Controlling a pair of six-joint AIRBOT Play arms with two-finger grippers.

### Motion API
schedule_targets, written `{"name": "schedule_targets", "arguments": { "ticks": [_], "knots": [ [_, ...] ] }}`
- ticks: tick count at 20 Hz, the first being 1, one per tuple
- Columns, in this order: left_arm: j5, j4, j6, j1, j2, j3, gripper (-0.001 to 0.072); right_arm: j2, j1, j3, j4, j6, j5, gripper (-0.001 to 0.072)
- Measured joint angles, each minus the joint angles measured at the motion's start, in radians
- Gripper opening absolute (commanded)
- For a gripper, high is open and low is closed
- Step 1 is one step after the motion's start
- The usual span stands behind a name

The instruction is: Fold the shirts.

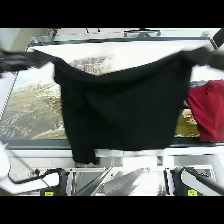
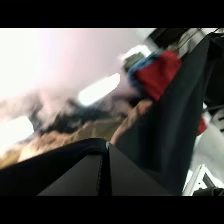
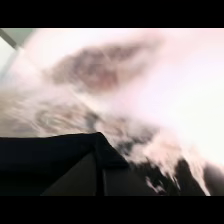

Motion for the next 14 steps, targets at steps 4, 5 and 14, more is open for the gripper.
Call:
{"name": "schedule_targets", "arguments": {
  "ticks": [4, 5, 14],
  "knots": [
    [0.068, 0.062, 0.0, -0.043, -0.359, 0.066, 0.0009, -0.285, 0.046, -0.107, 0.011, -0.033, -0.287, 0.0067],
    [0.06, 0.047, -0.006, -0.041, -0.443, 0.119, 0.002, -0.341, 0.05, -0.103, 0.047, -0.05, -0.333, 0.0243],
    [-0.173, -0.054, -0.186, 0.154, -0.597, 0.38, 0.0428, -0.405, -0.052, 0.041, 0.177, -0.13, -0.197, 0.0219]
  ]
}}
